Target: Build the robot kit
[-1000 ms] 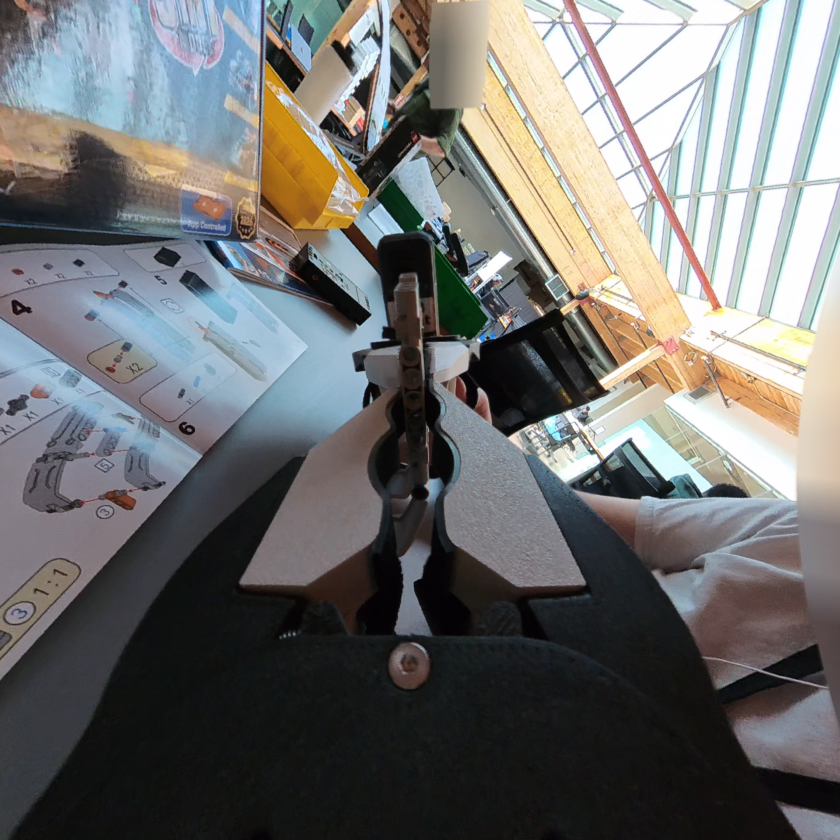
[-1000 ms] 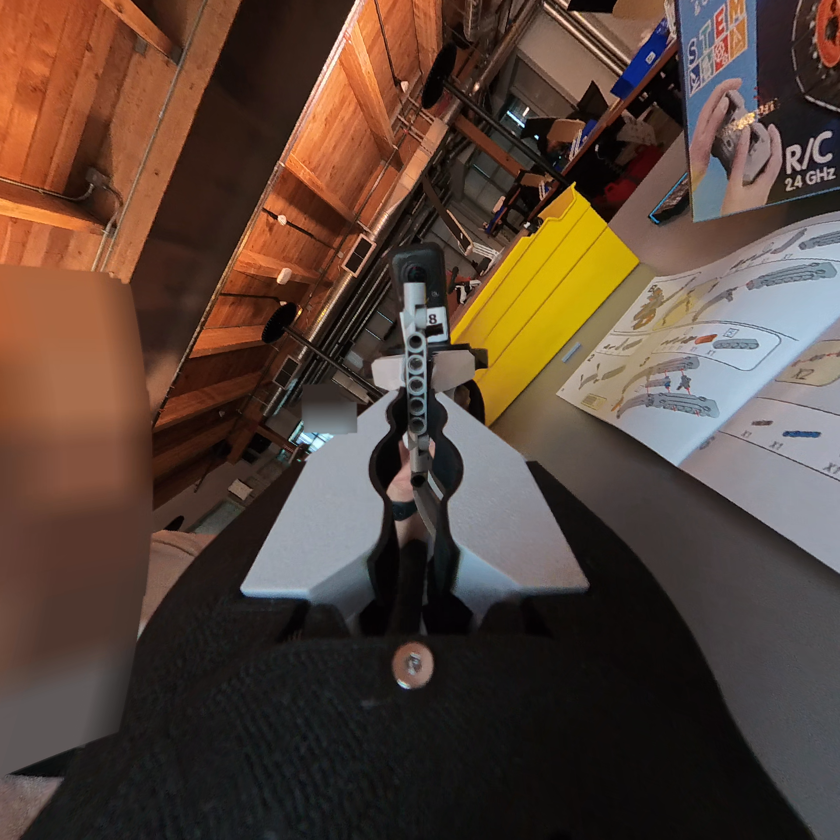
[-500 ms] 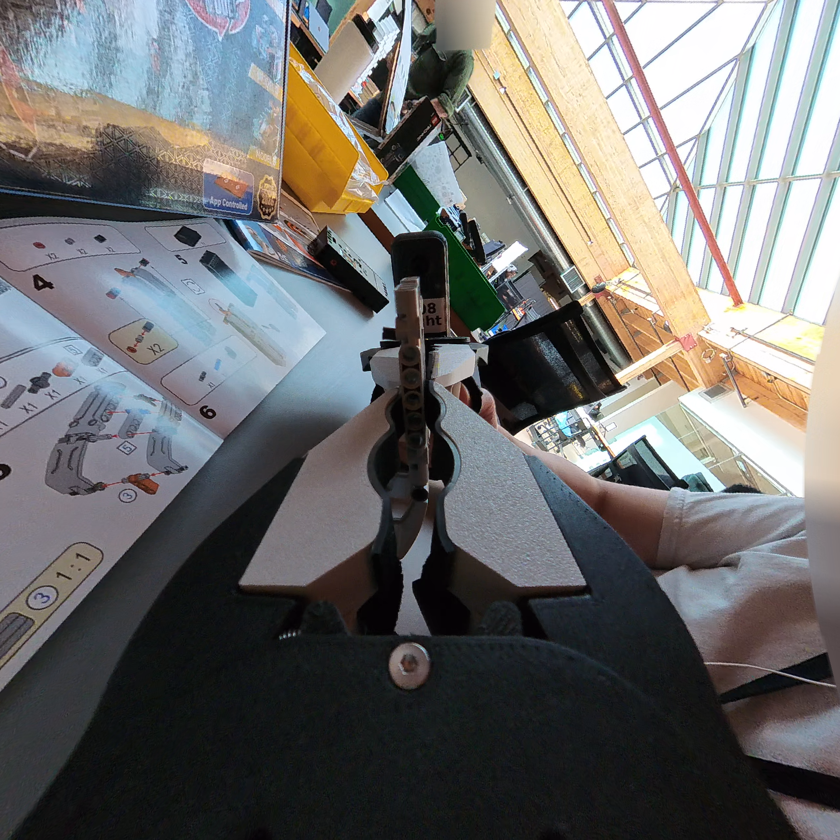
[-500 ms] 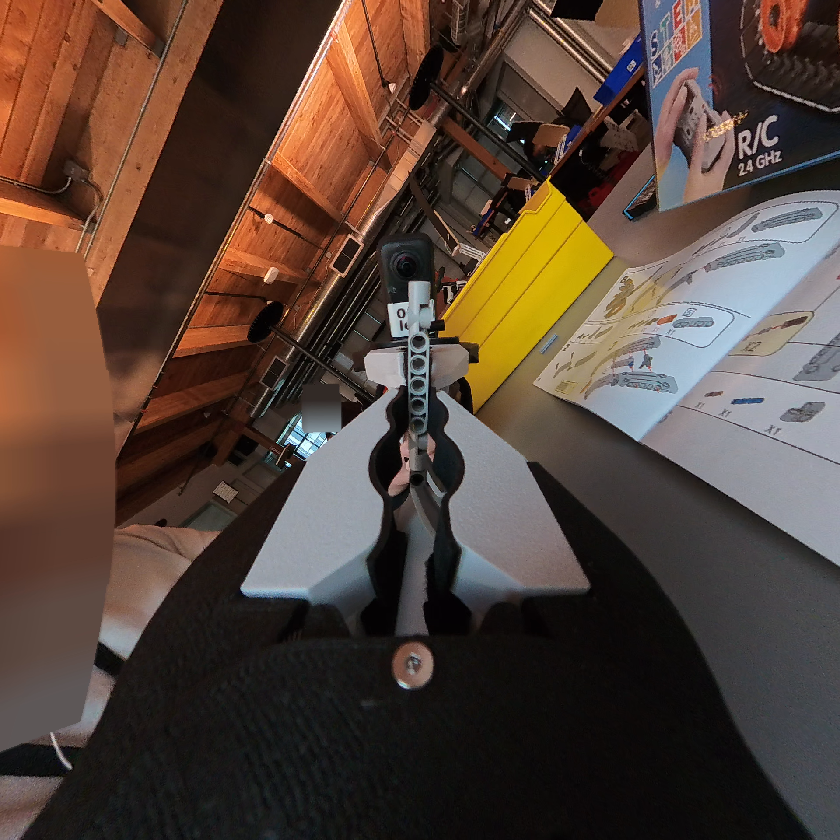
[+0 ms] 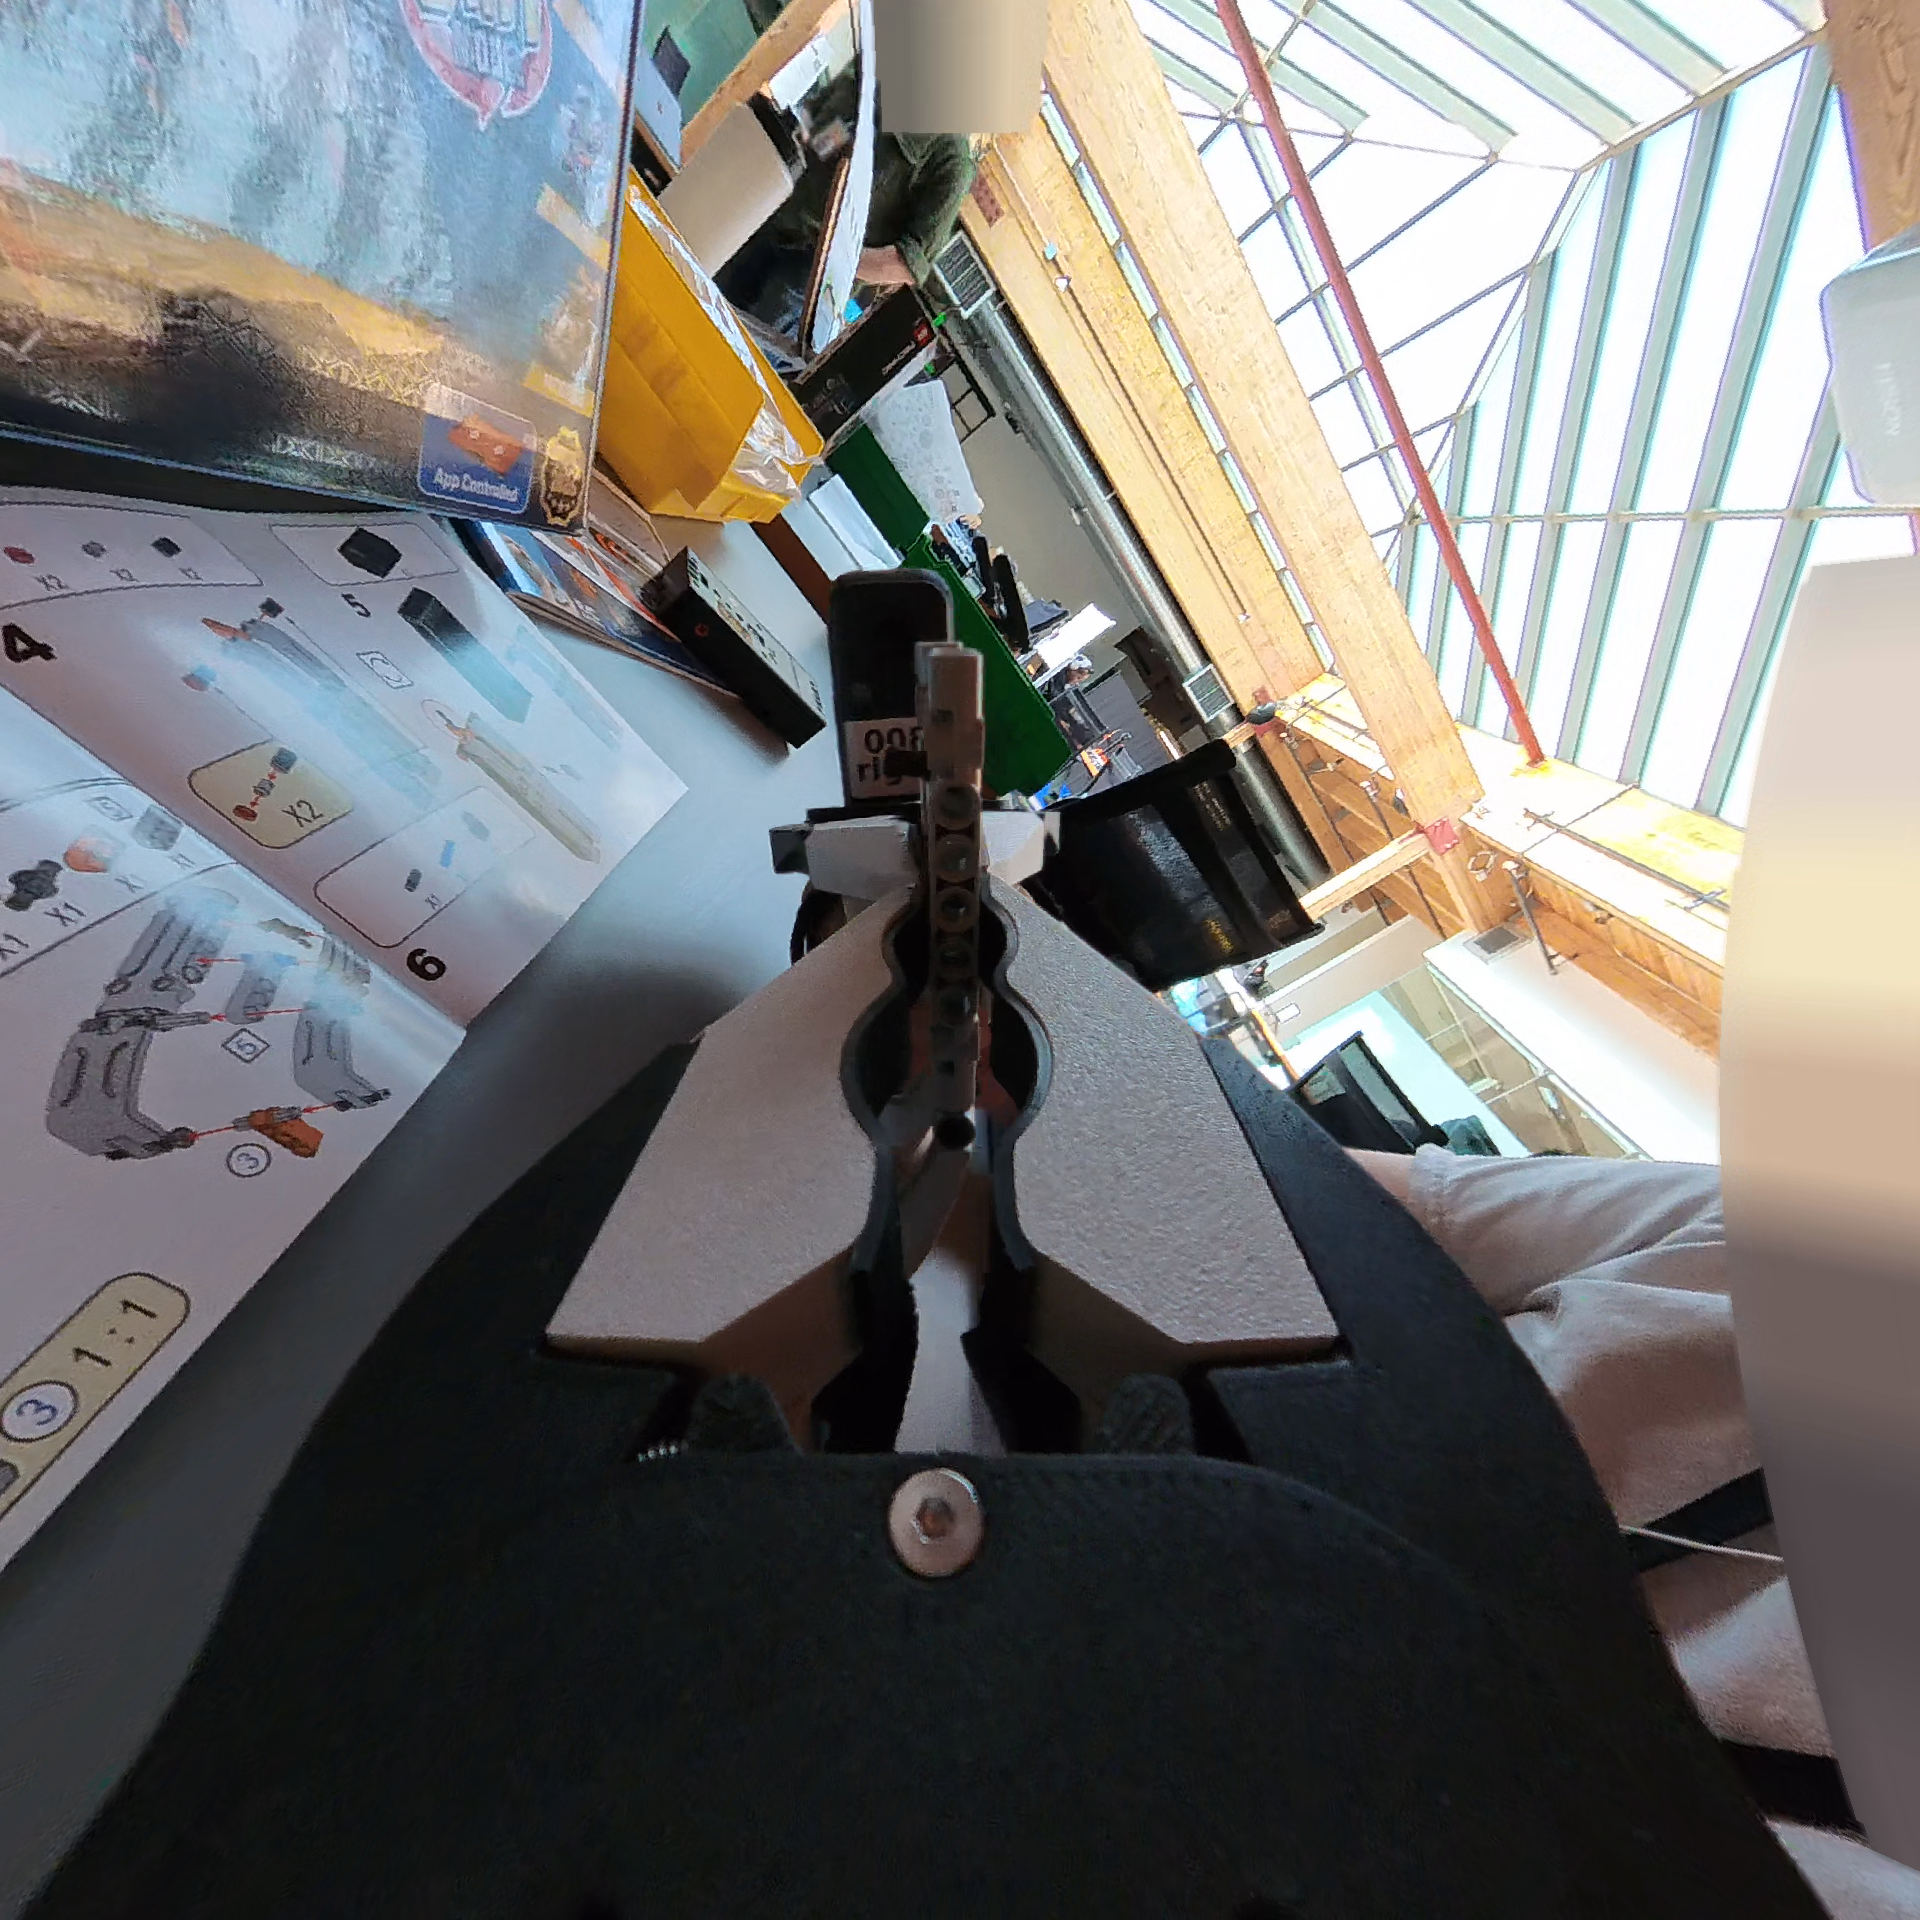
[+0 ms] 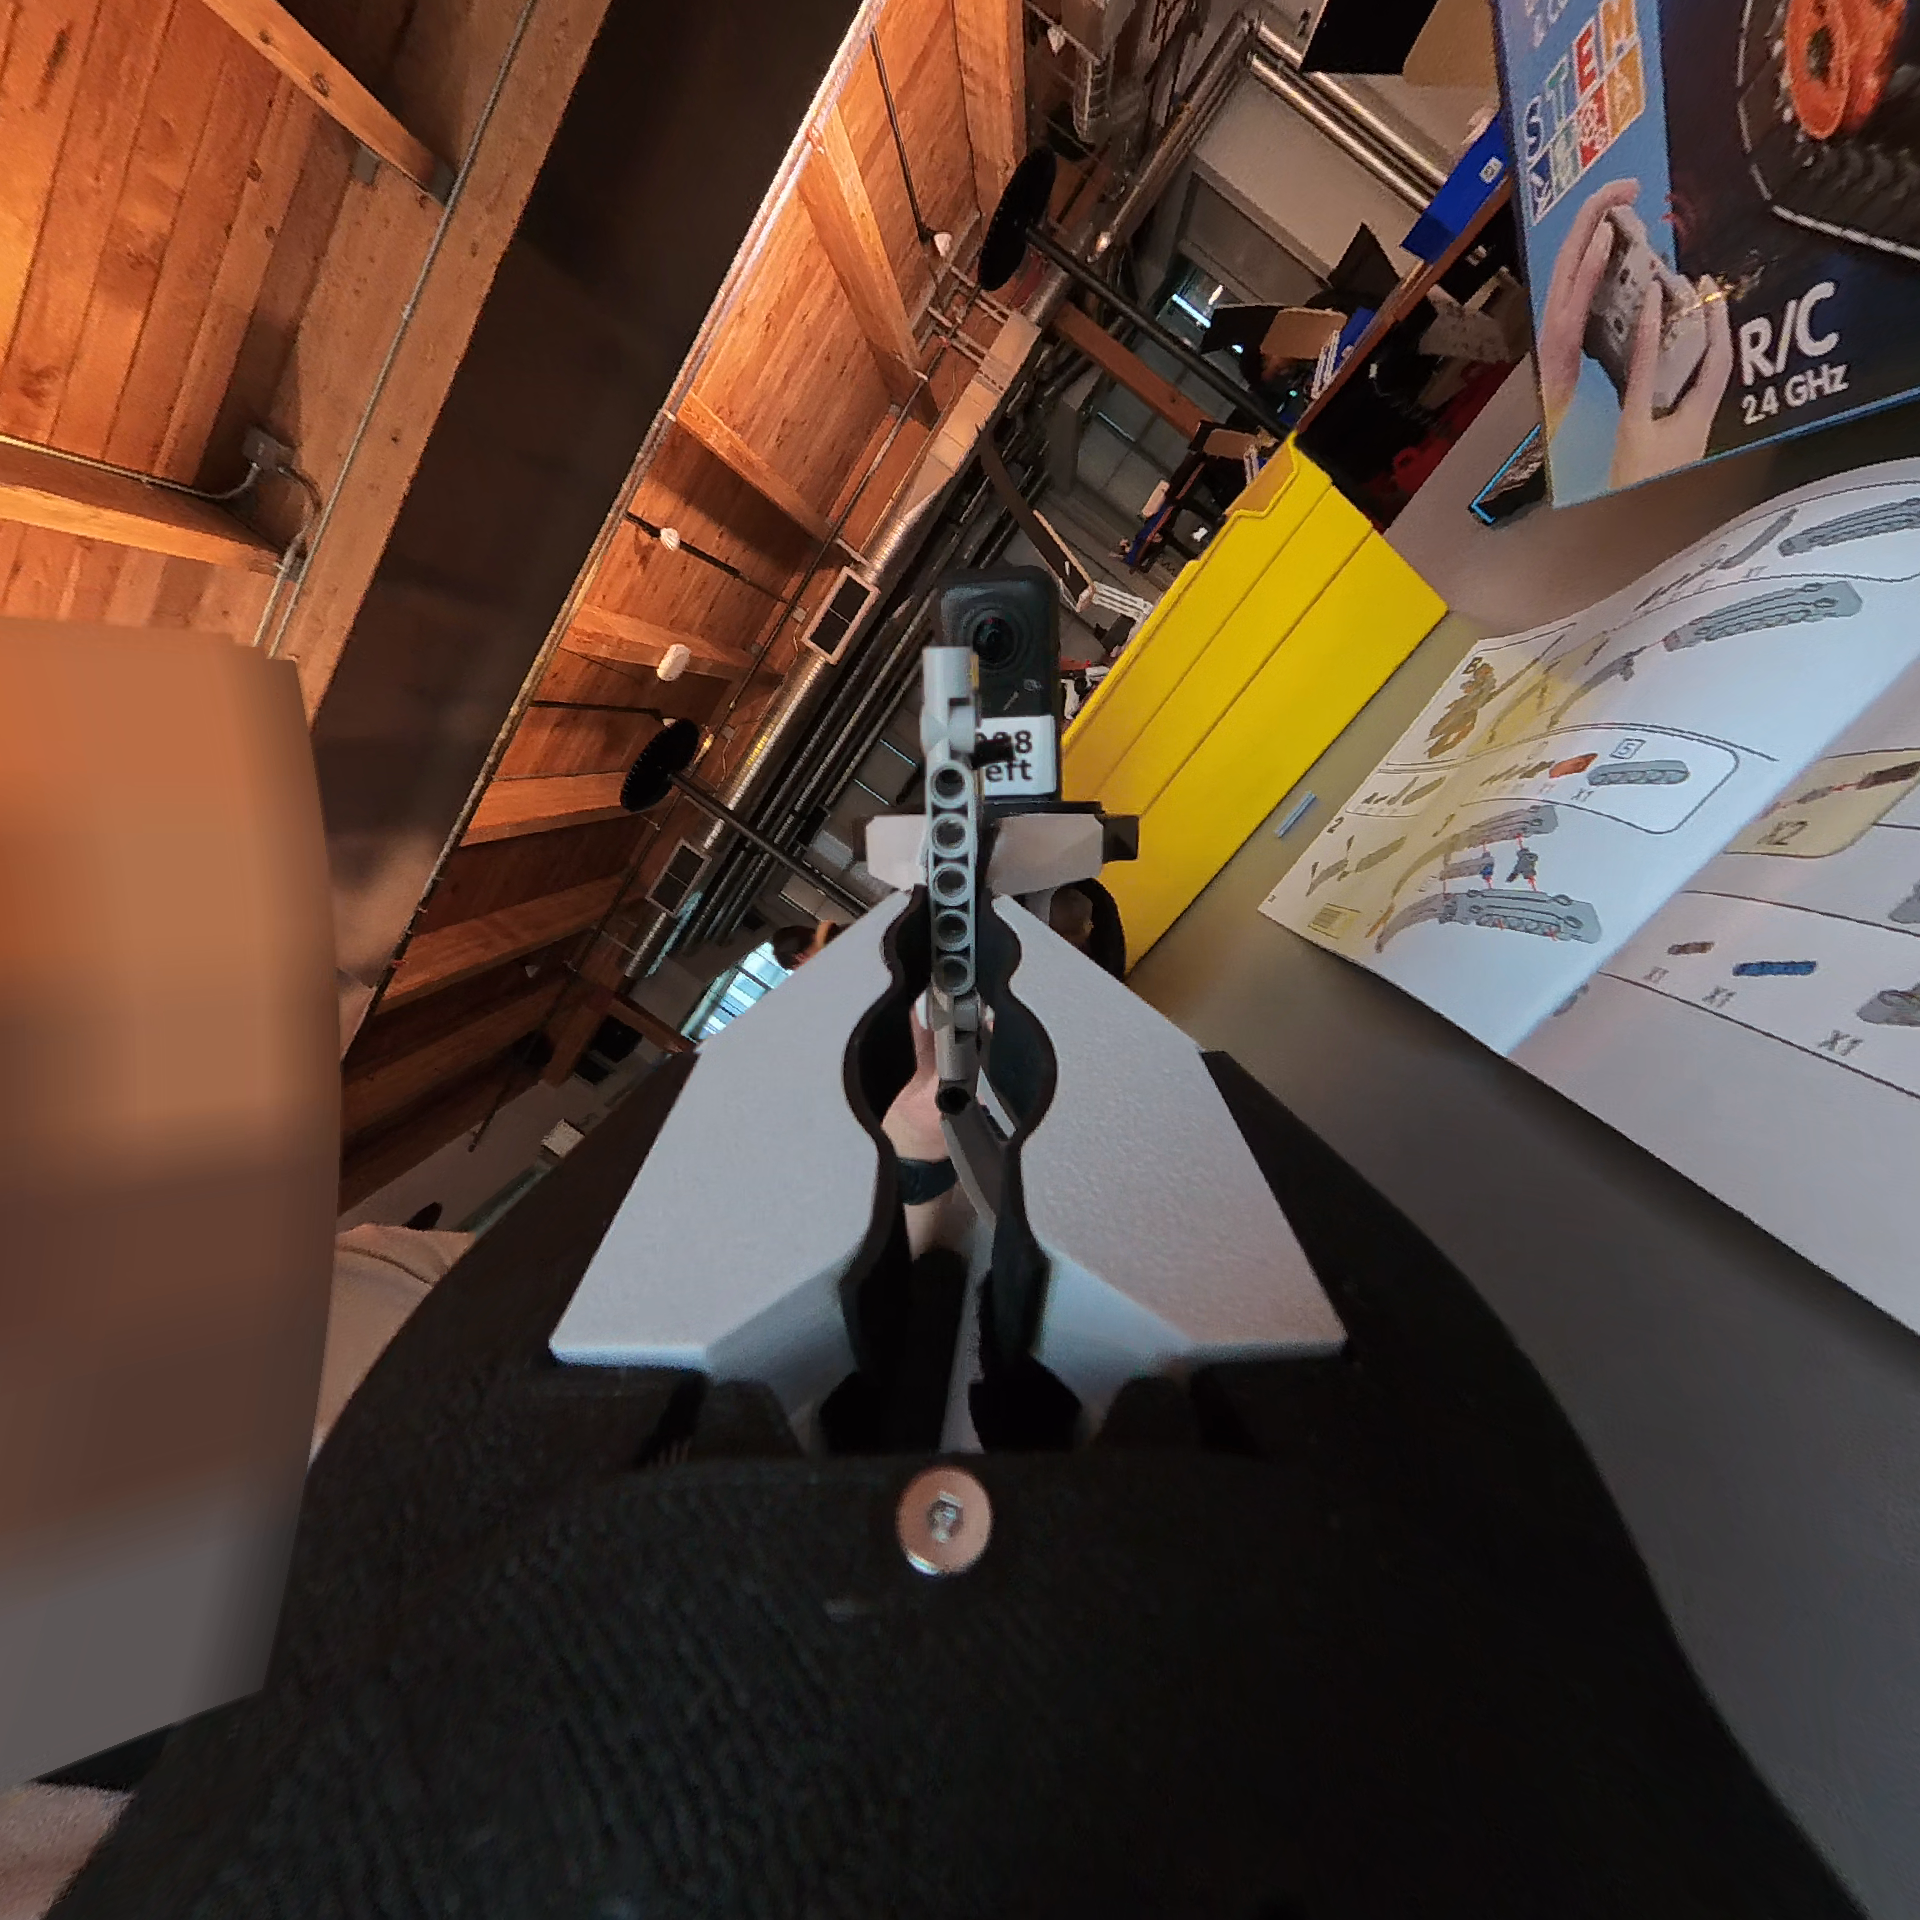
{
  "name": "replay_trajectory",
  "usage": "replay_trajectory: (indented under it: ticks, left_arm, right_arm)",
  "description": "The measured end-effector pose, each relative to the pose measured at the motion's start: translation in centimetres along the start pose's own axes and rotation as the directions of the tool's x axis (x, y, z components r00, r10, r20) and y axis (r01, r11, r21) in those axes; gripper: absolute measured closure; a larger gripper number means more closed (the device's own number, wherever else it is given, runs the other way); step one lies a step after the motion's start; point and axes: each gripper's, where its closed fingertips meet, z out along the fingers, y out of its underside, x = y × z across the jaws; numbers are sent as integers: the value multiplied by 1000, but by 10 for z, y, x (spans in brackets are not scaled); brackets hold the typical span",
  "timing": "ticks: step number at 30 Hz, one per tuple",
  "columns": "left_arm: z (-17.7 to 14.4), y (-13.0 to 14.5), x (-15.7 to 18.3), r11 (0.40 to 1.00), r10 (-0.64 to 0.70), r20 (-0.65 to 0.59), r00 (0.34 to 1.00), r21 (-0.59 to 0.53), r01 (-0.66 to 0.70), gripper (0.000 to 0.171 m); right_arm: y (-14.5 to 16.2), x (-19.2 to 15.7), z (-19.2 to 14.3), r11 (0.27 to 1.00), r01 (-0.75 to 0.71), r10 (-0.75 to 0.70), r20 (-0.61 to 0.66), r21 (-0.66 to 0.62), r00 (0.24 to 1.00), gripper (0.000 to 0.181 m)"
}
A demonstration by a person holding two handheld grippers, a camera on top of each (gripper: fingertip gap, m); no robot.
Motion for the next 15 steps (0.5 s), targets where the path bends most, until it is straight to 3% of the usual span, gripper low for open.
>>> replay_trajectory:
  ticks: [5,9,12,15]
  left_arm:
    - [-3,-8,5,999,1,-23,1000,40,0,161]
    - [-2,-5,1,1000,8,2,1000,28,-8,167]
    - [0,-5,8,998,-44,-64,997,36,46,167]
    - [1,-4,7,999,-38,-55,998,36,40,167]
  right_arm:
    - [-1,-2,-2,1000,-13,13,13,12,1000,176]
    - [-2,-5,0,1000,6,-6,17,16,1000,176]
    - [-3,-4,-1,998,59,-59,-8,17,998,176]
    - [-1,-5,0,999,48,-48,4,4,999,176]
